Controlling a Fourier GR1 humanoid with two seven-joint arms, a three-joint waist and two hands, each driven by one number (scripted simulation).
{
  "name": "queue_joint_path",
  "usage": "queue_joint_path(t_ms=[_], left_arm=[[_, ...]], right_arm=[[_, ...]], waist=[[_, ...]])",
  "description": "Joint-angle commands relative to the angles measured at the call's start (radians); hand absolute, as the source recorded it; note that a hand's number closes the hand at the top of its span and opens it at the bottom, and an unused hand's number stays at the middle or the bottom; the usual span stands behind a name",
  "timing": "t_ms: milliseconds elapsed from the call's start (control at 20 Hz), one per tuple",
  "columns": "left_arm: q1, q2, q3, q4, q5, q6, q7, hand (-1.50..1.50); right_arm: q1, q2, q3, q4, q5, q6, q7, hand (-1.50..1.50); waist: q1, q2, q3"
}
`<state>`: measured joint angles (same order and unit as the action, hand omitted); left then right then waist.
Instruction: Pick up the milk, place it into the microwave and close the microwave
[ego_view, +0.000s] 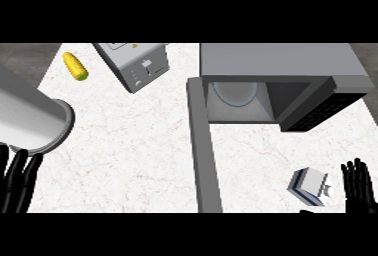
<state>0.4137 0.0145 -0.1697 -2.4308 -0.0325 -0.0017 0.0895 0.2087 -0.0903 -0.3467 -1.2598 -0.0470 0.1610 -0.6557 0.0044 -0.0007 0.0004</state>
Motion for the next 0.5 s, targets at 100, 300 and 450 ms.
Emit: queue_joint_path(t_ms=[100, 300, 450], left_arm=[[0.025, -0.014, -0.083, 0.070, -0.067, 0.059, -0.084, -1.50], [-0.019, 0.006, 0.014, 0.040, 0.005, 0.000, -0.017, -1.50], [0.002, 0.006, 0.002, 0.010, -0.003, -0.003, -0.001, -1.50]], right_arm=[[-0.138, -0.058, -0.045, 0.285, -0.015, 0.038, -0.136, -1.50], [-0.217, -0.061, -0.050, 0.502, 0.009, 0.014, -0.261, -1.50], [-0.257, -0.078, -0.047, 0.574, 0.021, -0.017, -0.295, -1.50]], waist=[[0.002, 0.001, 0.000], [0.002, 0.001, 0.000], [0.002, 0.001, 0.000]])
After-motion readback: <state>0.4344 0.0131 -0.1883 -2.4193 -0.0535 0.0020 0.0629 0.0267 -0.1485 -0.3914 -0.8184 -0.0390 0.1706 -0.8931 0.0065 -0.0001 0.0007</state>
